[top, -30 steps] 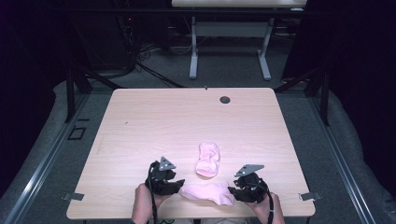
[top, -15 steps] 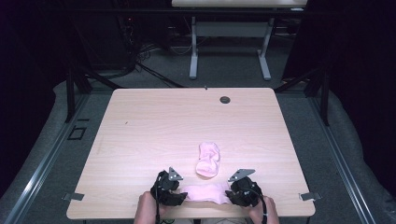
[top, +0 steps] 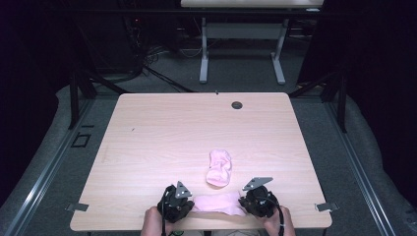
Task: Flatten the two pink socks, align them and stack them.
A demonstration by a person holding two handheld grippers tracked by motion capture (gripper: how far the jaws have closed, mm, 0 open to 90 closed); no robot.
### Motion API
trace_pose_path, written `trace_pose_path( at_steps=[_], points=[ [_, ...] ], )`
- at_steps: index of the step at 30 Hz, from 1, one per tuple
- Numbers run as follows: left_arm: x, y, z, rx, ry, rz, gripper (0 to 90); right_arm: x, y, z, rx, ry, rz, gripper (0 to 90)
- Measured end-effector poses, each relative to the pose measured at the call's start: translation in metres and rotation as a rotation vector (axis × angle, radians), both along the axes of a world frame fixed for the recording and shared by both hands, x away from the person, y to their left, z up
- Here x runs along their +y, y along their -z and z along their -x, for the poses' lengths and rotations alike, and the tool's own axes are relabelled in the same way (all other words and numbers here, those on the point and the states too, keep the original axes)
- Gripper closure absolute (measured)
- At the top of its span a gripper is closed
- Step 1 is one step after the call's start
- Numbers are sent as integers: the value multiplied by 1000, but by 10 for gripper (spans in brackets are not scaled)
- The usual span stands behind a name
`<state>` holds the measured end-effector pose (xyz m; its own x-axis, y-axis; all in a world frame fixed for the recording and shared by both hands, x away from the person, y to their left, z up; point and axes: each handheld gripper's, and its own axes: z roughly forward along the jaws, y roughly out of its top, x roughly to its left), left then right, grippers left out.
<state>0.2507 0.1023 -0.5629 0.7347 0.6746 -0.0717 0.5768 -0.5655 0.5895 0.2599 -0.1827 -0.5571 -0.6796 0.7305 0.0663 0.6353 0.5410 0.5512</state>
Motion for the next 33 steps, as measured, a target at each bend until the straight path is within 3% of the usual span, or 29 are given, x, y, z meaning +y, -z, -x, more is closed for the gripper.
trace_pose_path(
  at_steps=[8,9,10,11,12,16,21,27,33],
  points=[
    [5,3,4,8,0,33,889,-6,3,-2,12,-11,19,842],
    [5,2,3,7,-3,30,818,-4,3,-2,8,-25,2,827],
    [6,2,2,11,-1,31,818,-4,3,-2,8,-25,2,827],
    [7,1,0,15,-8,38,696,-5,1,-3,12,-25,-5,763],
    [9,-1,-1,13,-18,42,696,-5,1,-3,12,-25,-5,763],
    [13,-6,-6,3,-56,58,471,-12,-5,-8,19,-29,-40,624],
    [14,-13,-17,-15,-88,80,322,-18,-15,-21,-11,-26,-61,477],
    [4,-17,-36,-12,-95,109,276,-18,-29,-50,-53,-31,-58,381],
    [-11,-17,-55,7,-79,116,298,-8,-38,-78,-67,-59,-29,398]
  ],
)
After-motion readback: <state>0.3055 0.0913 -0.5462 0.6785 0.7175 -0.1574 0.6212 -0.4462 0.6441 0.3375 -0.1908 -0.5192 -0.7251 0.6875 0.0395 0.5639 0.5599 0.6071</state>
